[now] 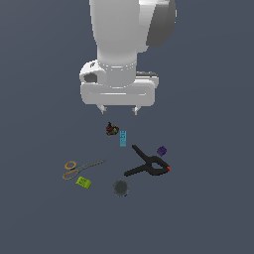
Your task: Pick up a designated object from a clutter of objects.
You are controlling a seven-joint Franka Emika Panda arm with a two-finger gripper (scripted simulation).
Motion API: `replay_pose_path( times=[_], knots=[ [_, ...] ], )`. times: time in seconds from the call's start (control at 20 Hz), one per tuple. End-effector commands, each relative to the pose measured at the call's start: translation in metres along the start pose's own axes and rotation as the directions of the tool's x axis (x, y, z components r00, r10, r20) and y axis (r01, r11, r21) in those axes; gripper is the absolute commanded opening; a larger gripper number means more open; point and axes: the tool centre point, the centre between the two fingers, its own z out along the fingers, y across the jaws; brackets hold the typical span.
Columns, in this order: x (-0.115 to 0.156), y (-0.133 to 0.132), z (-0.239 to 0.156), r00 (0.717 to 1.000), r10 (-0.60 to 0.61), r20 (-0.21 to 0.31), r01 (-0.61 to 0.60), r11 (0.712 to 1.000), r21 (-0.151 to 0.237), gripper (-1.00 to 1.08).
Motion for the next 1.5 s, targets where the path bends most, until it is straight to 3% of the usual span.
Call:
replay_pose_path(
  times=[0.0, 0.65, 1.05, 1.45],
  knots=[
    [0.000, 0.006, 0.003, 1.000, 0.012, 0.002, -0.012, 1.000, 0.000, 1.00],
    [0.016, 0.004, 0.016, 1.000, -0.025, 0.004, 0.025, 1.000, -0.001, 1.00],
    [0.050, 0.003, 0.051, 0.995, -0.101, 0.012, 0.101, 0.995, -0.002, 1.00],
    [0.092, 0.001, 0.110, 0.978, -0.207, 0.021, 0.207, 0.978, 0.002, 1.00]
  ],
)
